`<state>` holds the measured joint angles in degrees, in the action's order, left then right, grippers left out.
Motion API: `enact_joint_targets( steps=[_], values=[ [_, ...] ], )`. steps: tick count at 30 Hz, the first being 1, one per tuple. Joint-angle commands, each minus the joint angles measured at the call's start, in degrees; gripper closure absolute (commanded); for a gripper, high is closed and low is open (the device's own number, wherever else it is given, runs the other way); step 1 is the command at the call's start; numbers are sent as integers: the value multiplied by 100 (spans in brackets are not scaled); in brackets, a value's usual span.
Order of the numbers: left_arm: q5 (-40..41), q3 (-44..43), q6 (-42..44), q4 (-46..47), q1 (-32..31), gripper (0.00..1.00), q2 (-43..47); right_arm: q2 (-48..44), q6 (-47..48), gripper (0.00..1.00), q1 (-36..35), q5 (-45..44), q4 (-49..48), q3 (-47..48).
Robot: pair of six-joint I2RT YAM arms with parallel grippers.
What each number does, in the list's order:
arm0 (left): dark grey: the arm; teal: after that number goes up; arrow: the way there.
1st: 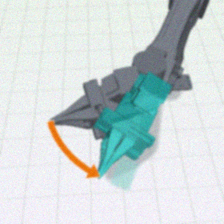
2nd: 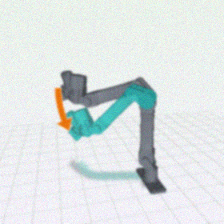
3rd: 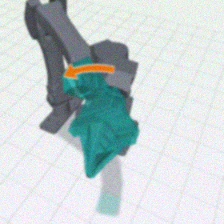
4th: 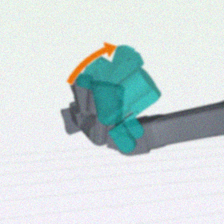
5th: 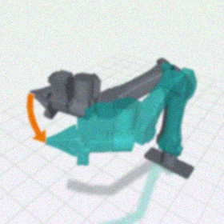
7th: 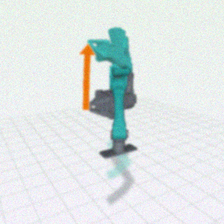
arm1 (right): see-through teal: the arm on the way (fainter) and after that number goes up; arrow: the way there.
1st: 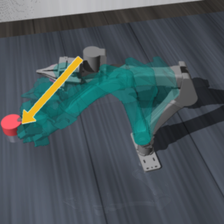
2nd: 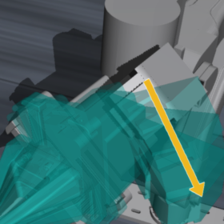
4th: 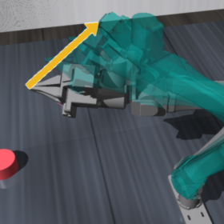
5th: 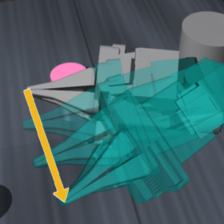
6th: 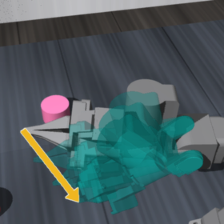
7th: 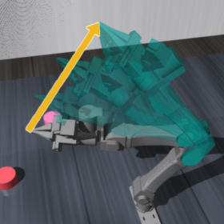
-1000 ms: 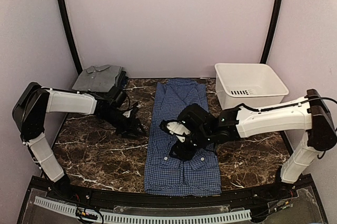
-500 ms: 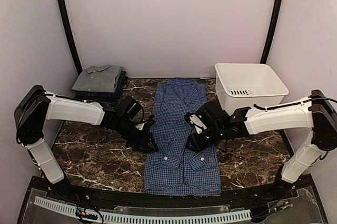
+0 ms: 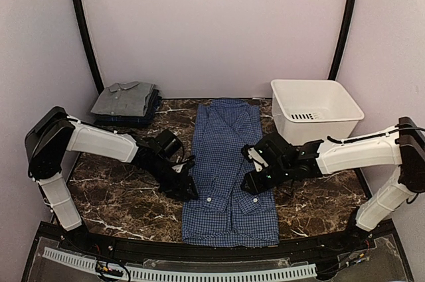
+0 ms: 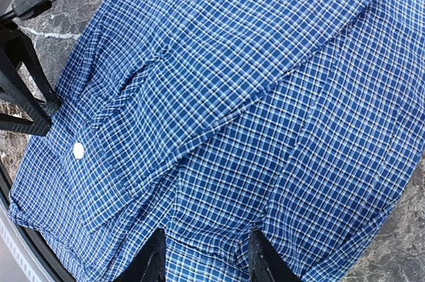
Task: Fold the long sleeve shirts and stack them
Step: Adjust the sleeve of the rectangle-folded shirt.
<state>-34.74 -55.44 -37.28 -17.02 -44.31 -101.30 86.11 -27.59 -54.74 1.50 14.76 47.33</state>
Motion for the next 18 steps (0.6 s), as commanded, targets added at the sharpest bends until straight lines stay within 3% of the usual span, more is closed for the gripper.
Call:
enact_joint_targets(
  steps=[1,7,18],
  values=[
    [55,109,-13,-108,-58,62,-68,-107,-71,61,42,-116,-167,-105],
    [3,62,-51,-73,-150,63,-152,-132,-98,61,42,-130,-185,-145],
    [-152,-86,-160,-139,-242,92,20,-155,-79,61,42,-366,-160,-136]
  ],
)
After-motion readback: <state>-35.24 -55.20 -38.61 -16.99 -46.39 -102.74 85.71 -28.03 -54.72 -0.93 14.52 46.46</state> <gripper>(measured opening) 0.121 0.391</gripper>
